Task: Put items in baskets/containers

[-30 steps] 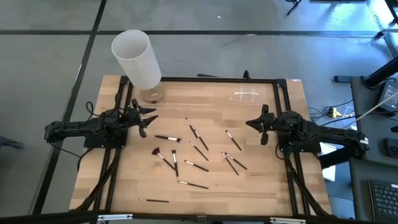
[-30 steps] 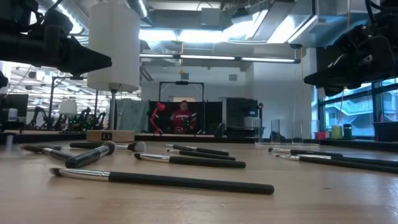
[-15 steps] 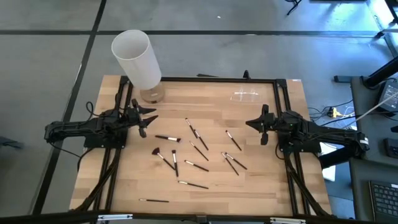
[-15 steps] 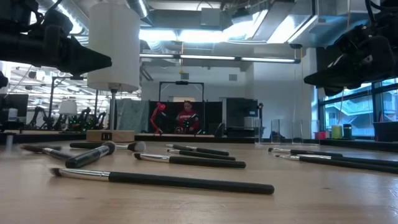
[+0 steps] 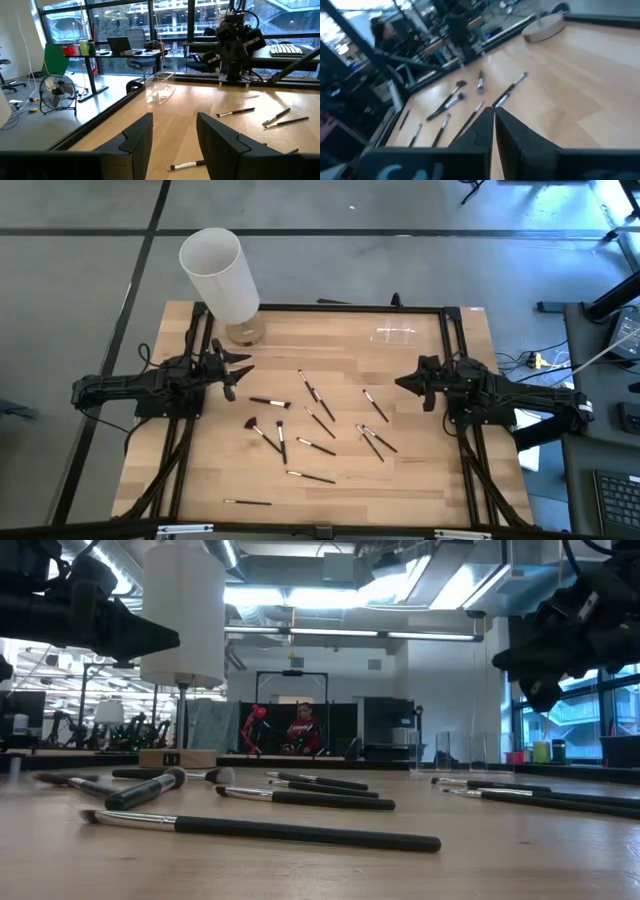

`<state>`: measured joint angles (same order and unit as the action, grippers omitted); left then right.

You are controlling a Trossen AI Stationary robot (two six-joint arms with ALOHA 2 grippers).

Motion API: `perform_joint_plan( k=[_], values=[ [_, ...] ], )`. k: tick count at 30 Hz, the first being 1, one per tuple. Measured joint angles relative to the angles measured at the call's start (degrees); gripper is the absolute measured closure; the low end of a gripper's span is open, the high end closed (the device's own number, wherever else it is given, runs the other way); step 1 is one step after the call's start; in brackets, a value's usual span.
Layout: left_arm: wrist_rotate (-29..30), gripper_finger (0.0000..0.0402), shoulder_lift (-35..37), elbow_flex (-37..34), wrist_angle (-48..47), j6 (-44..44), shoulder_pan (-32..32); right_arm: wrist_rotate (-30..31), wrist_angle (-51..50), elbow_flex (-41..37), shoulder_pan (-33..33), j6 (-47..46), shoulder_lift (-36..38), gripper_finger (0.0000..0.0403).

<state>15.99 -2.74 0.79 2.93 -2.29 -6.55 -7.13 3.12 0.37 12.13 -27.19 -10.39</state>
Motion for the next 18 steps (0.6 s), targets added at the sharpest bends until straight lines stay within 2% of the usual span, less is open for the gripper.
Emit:
perform_joint_plan(
  k=[5,13,18],
  values=[
    [4.0,0.0253,0.0,0.0,0.2,0.0,0.0,3.1,-0.4,0.0,0.0,-0.2,0.0,0.0383],
    [4.0,0.0253,0.0,0.0,0.2,0.0,0.0,3.1,-1.2,0.0,0.0,-0.7,-0.2,0.0383],
    [4.9,0.0253,0.0,0.0,0.3,-1.6,-0.1,3.4,-1.6,0.0,-0.3,2.3,-2.8,0.0383]
  ],
)
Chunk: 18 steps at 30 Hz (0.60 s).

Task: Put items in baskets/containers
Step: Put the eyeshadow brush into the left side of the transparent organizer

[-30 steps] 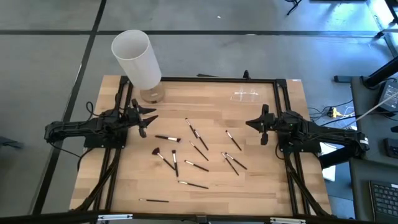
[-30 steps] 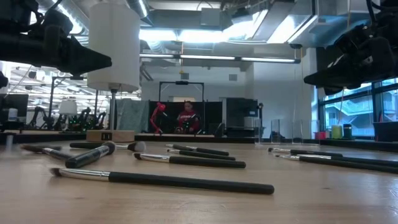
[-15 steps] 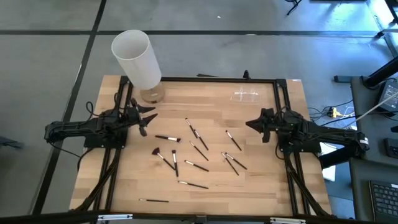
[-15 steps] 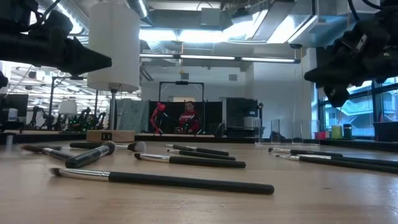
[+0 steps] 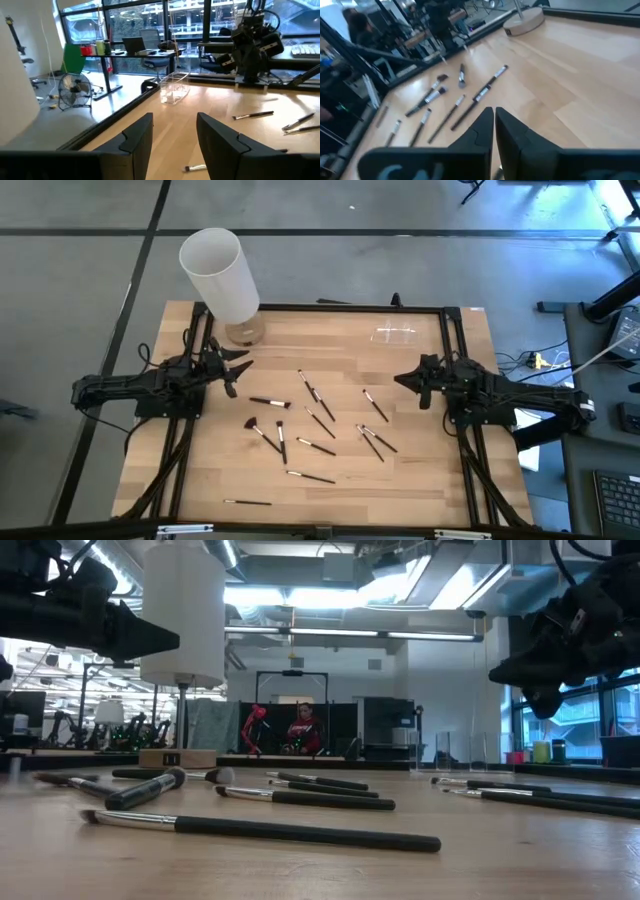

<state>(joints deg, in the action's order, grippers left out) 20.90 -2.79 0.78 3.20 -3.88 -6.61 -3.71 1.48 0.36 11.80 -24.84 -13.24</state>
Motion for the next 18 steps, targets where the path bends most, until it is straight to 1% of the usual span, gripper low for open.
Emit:
perform_joint_plan(
  k=[3,5,7,10,14,18],
  values=[
    [4.8,0.0253,0.0,0.0,1.4,-6.0,-0.1,1.1,0.5,0.0,0.0,1.7,-1.6,0.0383],
    [5.3,0.0253,0.0,0.0,3.4,-9.1,-0.1,1.3,2.4,0.0,0.0,3.2,-2.5,0.0383],
    [4.2,0.0253,0.0,0.0,6.5,-11.9,-0.1,1.9,5.0,0.0,0.0,4.3,-3.3,0.0383],
    [0.9,0.0253,0.0,0.0,12.3,-13.9,-0.1,4.7,8.1,0.1,0.0,2.6,-4.9,0.0383],
    [-2.8,0.0253,0.0,0.0,19.8,-13.5,-0.1,5.7,6.1,3.2,0.0,-0.5,-9.4,0.0383],
    [-4.4,0.0253,0.0,0.0,26.1,-13.3,0.0,5.8,4.4,8.0,0.0,-4.2,-16.6,0.0383]
  ],
)
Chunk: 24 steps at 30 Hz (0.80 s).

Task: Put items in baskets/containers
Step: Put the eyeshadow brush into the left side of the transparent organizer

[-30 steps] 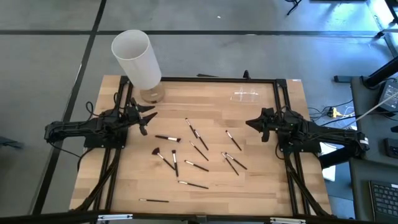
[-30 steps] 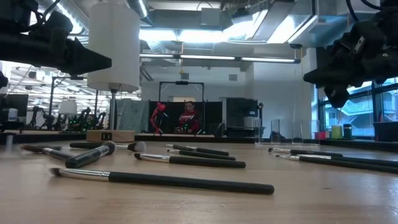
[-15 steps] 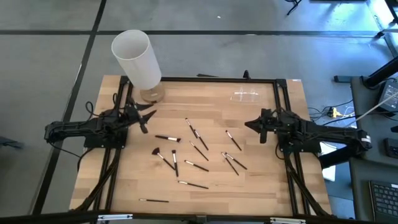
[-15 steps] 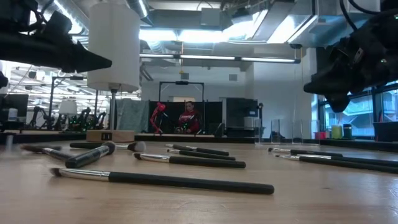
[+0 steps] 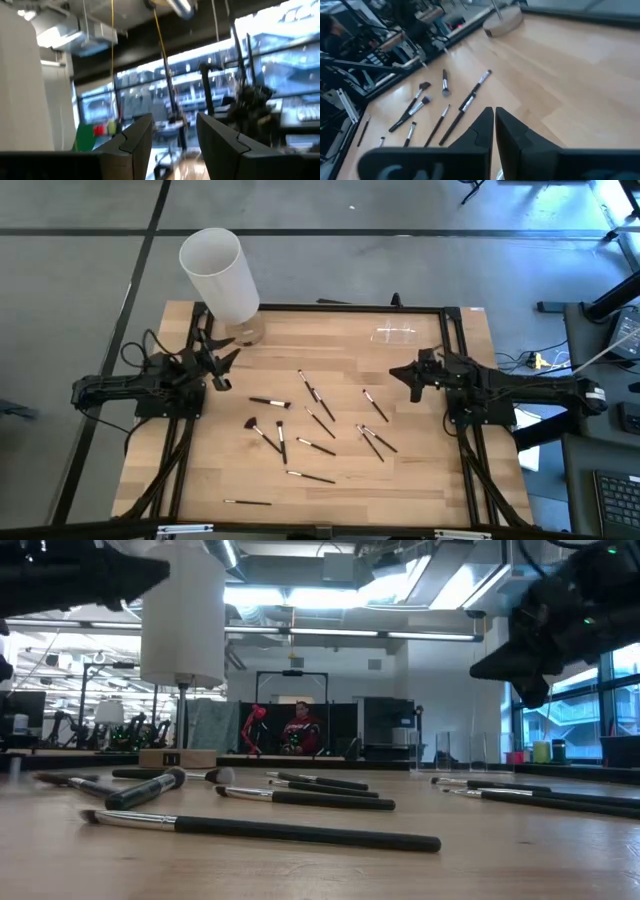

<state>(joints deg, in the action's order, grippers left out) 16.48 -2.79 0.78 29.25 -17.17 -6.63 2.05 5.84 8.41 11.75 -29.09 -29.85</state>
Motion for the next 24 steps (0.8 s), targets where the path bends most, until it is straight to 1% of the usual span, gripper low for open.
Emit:
perform_joint_plan(
  k=[4,8,10,13,15,18,21,24],
  values=[
    [1.5,0.0253,0.0,0.0,3.6,2.1,0.0,1.2,-7.1,6.6,0.0,-1.9,-9.0,0.0383],
    [4.4,0.0253,-0.1,0.0,3.4,3.3,0.0,3.2,-17.3,13.6,0.0,-3.1,-18.9,0.0383],
    [5.8,0.0253,-0.1,0.0,2.9,3.1,0.0,3.4,-20.3,16.9,0.0,-2.8,-23.6,0.0380],
    [8.2,0.0253,-0.1,0.0,0.6,3.1,0.0,3.2,-24.2,21.4,0.0,-1.9,-29.7,0.0365],
    [11.0,0.0253,-0.2,-0.1,0.5,1.4,0.0,1.7,-25.8,24.5,0.0,-1.9,-33.5,0.0350],
    [14.1,0.0253,-0.6,-0.3,-0.5,1.5,0.0,-0.7,-28.7,29.0,0.0,-2.2,-39.0,0.0326],
    [14.1,0.0253,-1.6,-0.3,-0.5,2.8,0.0,-3.0,-31.8,33.2,-0.2,-2.4,-44.8,0.0314],
    [14.1,0.0253,-2.7,-0.3,-0.5,4.3,0.0,-4.5,-35.8,38.0,-1.2,-1.8,-50.4,0.0312]
  ],
)
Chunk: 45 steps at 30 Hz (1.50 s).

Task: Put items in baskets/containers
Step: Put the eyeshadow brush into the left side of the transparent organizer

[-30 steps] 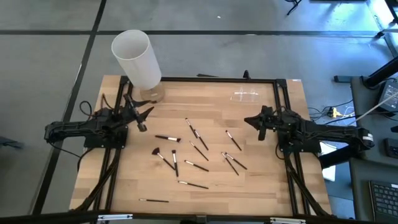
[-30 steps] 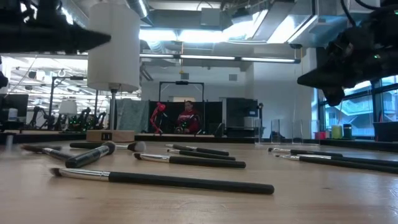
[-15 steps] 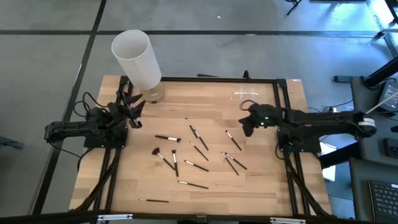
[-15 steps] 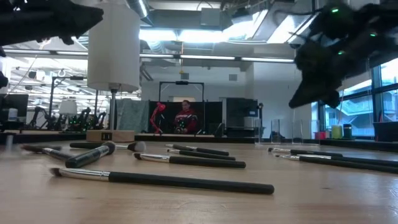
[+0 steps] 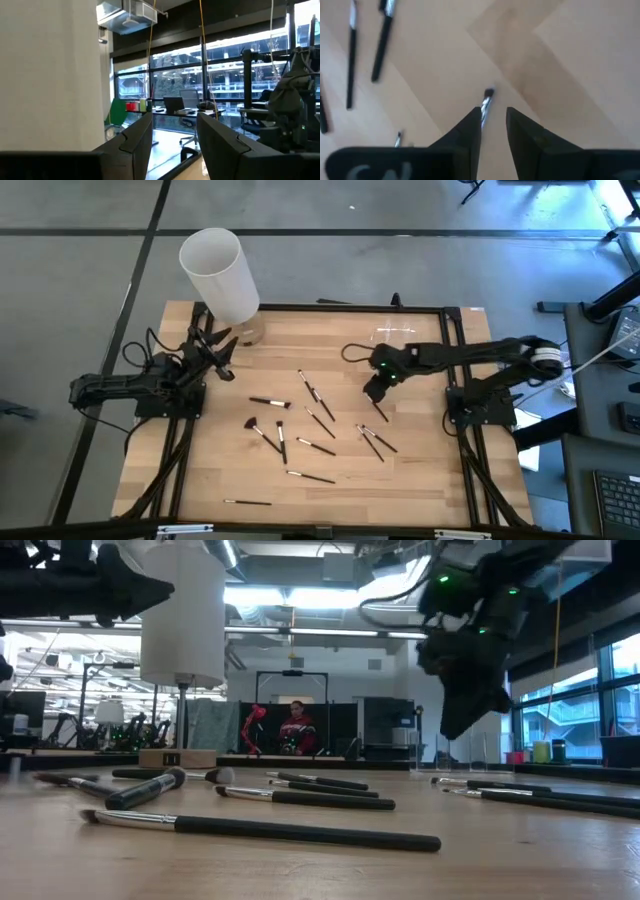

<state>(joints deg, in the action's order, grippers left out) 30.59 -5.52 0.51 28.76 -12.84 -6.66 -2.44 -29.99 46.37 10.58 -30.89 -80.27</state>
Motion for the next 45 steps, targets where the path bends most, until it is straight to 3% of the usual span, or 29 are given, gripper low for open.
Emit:
perform_joint_plan(
  k=[6,10,18,31,45],
  values=[
    [-1.6,0.0253,-3.1,0.0,0.0,2.4,0.0,-0.2,-10.5,10.4,-1.5,2.7,-8.3,0.0312],
    [-1.6,0.0253,-5.4,0.0,0.1,4.9,0.0,1.3,-12.0,13.6,-2.3,4.9,-11.5,0.0311],
    [-1.8,0.0253,-9.3,0.0,-0.1,8.6,0.0,1.0,-15.3,13.7,-2.3,6.0,-17.1,0.0306],
    [-1.7,0.0253,-13.0,0.0,0.0,10.2,0.0,-0.1,-14.0,13.2,-2.7,3.6,-18.0,0.0245],
    [-1.6,0.0253,-13.0,0.0,0.0,9.3,0.0,1.4,-13.1,13.5,-4.6,2.1,-22.2,0.0268]
  ],
)
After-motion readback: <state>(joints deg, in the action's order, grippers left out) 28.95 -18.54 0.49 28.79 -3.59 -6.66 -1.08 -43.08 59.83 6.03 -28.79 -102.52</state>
